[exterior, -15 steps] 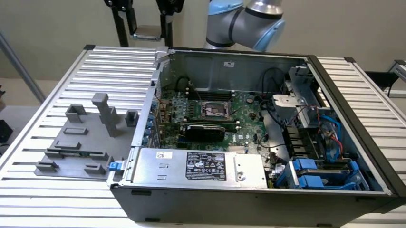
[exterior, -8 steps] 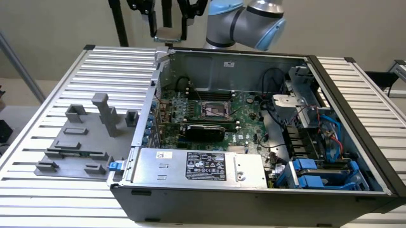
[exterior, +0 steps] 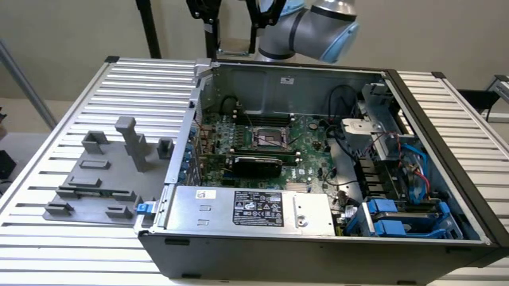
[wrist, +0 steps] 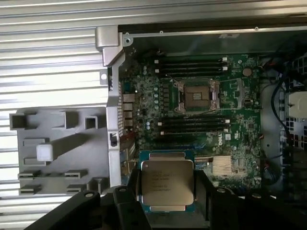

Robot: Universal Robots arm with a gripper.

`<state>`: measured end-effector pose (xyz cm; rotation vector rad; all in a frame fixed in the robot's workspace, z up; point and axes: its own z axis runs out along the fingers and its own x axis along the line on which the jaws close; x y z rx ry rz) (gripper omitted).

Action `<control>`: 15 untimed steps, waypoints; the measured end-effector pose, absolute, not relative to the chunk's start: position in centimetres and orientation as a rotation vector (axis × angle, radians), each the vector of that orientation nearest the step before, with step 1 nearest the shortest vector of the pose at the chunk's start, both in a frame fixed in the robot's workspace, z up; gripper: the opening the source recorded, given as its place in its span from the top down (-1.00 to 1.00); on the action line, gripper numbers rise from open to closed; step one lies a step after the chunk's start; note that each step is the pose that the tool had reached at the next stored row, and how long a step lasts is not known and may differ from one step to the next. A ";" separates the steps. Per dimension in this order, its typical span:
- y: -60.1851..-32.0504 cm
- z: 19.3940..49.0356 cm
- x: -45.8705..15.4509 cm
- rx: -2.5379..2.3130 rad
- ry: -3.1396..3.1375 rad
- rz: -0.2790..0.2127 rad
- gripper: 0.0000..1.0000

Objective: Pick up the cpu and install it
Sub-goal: 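Pick up the cpu and move it towards the insertion slot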

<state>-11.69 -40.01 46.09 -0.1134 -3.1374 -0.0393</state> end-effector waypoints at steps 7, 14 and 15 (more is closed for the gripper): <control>-37.9 44.8 -9.4 -0.113 -3.137 -0.039 -0.10; -36.5 43.5 -7.2 -0.113 -3.137 -0.039 -0.10; -36.3 43.3 -6.7 -0.113 -3.137 -0.039 -0.10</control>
